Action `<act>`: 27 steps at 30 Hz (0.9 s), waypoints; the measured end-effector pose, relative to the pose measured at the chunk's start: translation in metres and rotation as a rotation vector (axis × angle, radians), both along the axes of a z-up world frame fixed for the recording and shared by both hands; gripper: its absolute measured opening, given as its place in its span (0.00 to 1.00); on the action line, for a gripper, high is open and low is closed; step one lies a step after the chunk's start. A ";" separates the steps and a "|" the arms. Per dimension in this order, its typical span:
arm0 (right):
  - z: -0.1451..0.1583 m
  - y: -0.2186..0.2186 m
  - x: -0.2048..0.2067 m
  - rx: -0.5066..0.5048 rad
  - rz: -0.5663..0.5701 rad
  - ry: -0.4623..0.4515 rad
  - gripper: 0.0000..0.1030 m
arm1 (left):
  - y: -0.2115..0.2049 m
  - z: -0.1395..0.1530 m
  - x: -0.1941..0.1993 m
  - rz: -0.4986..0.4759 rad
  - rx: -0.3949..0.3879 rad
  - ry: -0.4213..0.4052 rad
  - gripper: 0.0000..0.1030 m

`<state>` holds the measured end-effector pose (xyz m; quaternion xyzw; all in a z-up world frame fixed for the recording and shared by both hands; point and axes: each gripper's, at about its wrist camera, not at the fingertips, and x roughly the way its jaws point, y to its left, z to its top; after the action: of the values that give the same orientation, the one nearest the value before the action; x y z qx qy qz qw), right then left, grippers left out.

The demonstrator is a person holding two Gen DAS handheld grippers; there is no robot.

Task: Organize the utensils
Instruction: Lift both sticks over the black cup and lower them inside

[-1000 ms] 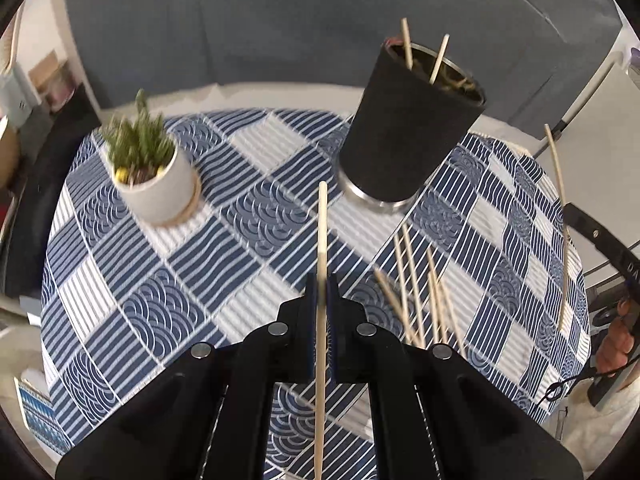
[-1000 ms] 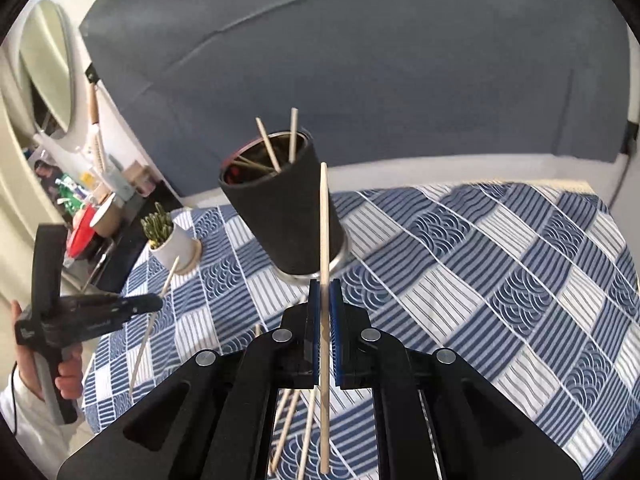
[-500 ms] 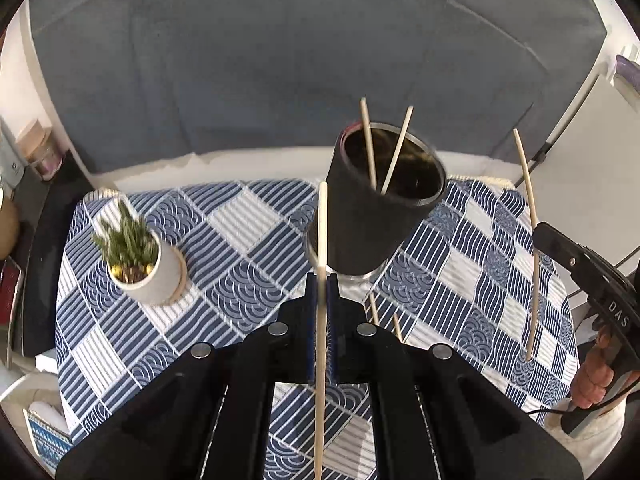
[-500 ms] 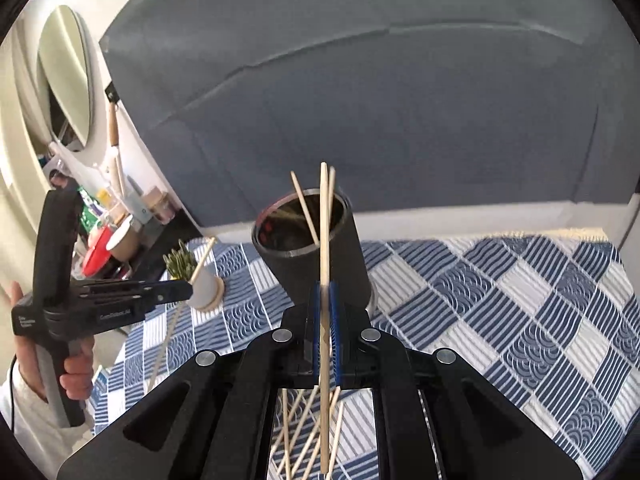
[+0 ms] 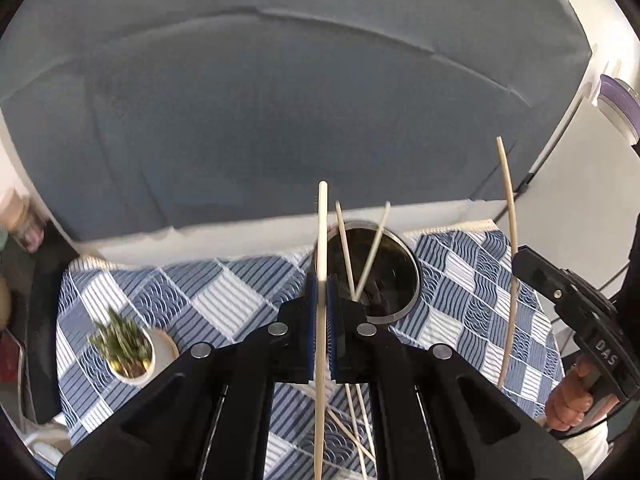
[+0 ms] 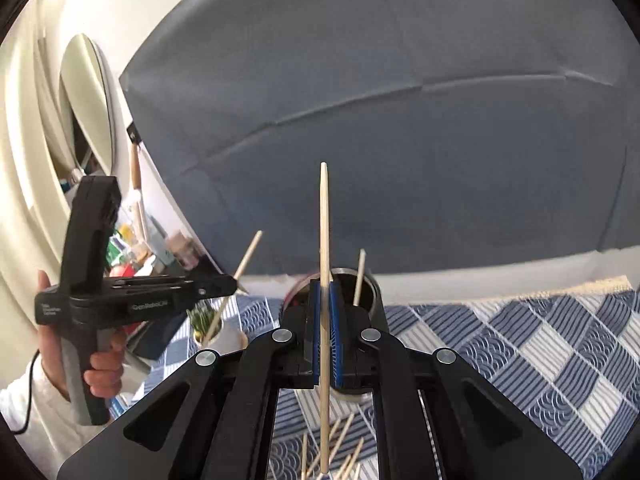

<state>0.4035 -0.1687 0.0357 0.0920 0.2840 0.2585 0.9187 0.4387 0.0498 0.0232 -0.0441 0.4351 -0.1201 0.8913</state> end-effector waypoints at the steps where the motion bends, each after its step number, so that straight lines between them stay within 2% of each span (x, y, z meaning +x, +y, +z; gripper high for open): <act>1: 0.002 0.002 0.003 0.003 0.005 -0.010 0.05 | -0.001 0.003 0.005 0.002 -0.003 -0.012 0.05; 10: 0.011 0.012 0.038 0.047 0.035 -0.050 0.05 | -0.014 0.021 0.037 -0.006 -0.070 -0.104 0.05; 16: 0.016 0.018 0.057 0.087 0.082 -0.113 0.05 | -0.024 0.030 0.050 0.003 -0.086 -0.238 0.05; 20: 0.011 0.018 0.072 0.109 0.100 -0.125 0.05 | -0.027 0.028 0.061 0.021 -0.116 -0.271 0.05; 27: -0.009 0.015 0.099 0.169 0.120 -0.122 0.05 | -0.030 0.011 0.069 0.056 -0.120 -0.343 0.05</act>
<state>0.5023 -0.1537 0.0263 0.1358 0.2096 0.3412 0.9062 0.5075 0.0194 0.0346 -0.0883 0.2672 -0.1267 0.9512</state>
